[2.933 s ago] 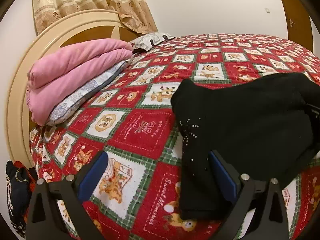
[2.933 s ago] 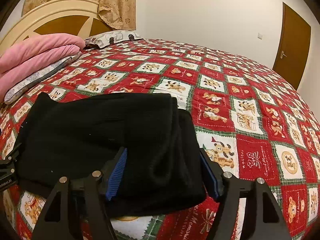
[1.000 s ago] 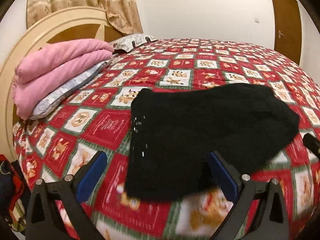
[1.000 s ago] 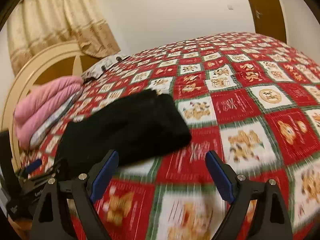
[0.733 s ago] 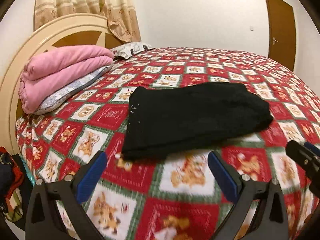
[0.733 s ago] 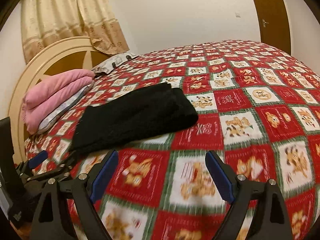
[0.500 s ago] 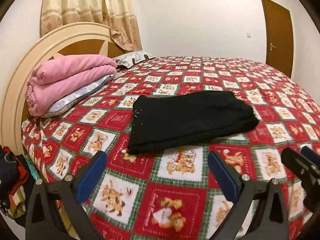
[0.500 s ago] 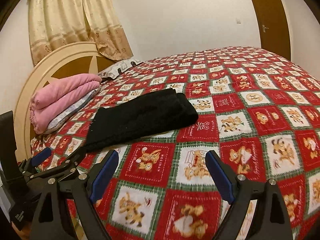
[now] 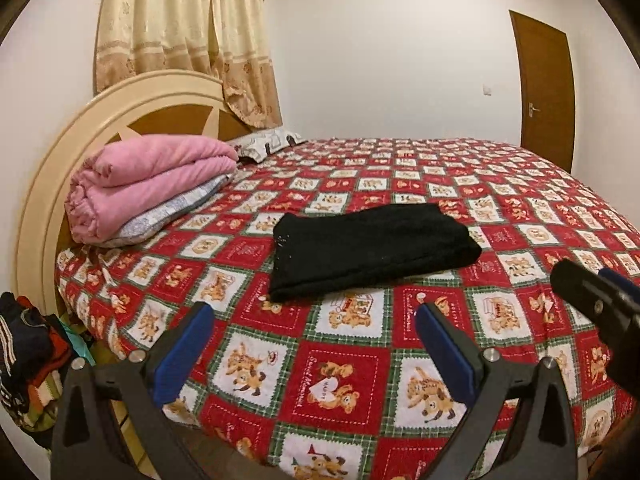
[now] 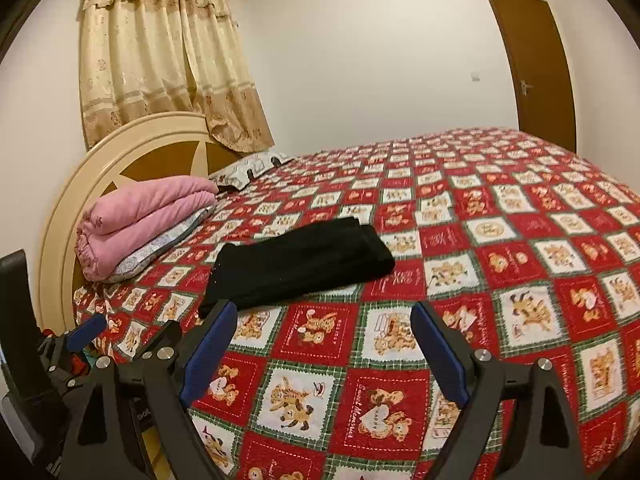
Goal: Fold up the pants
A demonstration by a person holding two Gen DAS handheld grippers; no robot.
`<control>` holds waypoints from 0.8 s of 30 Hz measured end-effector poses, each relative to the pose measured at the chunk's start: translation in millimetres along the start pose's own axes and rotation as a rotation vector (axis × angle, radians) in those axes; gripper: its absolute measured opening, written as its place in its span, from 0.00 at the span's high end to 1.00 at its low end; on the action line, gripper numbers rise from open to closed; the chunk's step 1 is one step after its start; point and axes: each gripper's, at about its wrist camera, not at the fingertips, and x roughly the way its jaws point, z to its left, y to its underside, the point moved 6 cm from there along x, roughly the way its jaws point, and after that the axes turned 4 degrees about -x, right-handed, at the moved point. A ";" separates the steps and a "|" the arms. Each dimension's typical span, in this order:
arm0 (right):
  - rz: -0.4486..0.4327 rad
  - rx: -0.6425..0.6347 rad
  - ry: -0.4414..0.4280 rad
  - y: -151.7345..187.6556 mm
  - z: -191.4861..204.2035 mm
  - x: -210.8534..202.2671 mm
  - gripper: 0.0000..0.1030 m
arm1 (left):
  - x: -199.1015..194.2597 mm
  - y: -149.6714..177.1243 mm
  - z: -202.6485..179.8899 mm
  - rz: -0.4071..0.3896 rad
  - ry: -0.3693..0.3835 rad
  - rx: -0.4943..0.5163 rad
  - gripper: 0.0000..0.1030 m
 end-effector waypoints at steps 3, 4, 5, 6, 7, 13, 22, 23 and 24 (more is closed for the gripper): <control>-0.031 -0.018 0.008 -4.7 4.8 -12.4 0.13 | -12.2 -3.2 2.7 -0.034 -0.011 0.002 0.00; -0.042 -0.022 0.009 -6.4 5.9 -16.4 0.13 | -16.9 -4.8 3.9 -0.048 -0.016 0.006 0.00; -0.055 -0.029 0.008 -8.4 8.2 -21.2 0.13 | -19.1 -5.7 4.6 -0.054 -0.019 0.007 0.00; -0.063 -0.033 0.008 -9.7 9.6 -24.3 0.13 | -20.7 -6.5 5.7 -0.056 -0.021 0.007 0.00; -0.070 -0.036 0.007 -10.9 10.9 -26.9 0.13 | -23.2 -7.5 7.1 -0.057 -0.020 0.003 0.00; -0.102 -0.048 0.006 -16.0 16.6 -44.3 0.13 | -36.5 -10.7 10.1 -0.059 -0.014 -0.009 0.00; -0.136 -0.050 0.020 -16.5 10.5 -64.6 0.13 | -49.2 -11.1 9.0 -0.062 -0.003 -0.039 0.00; -0.139 -0.047 0.022 -16.2 8.8 -65.9 0.13 | -48.7 -10.3 8.9 -0.056 0.000 -0.042 0.00; -0.141 -0.044 0.024 -16.3 7.5 -66.3 0.13 | -48.5 -9.8 8.6 -0.053 0.002 -0.043 0.00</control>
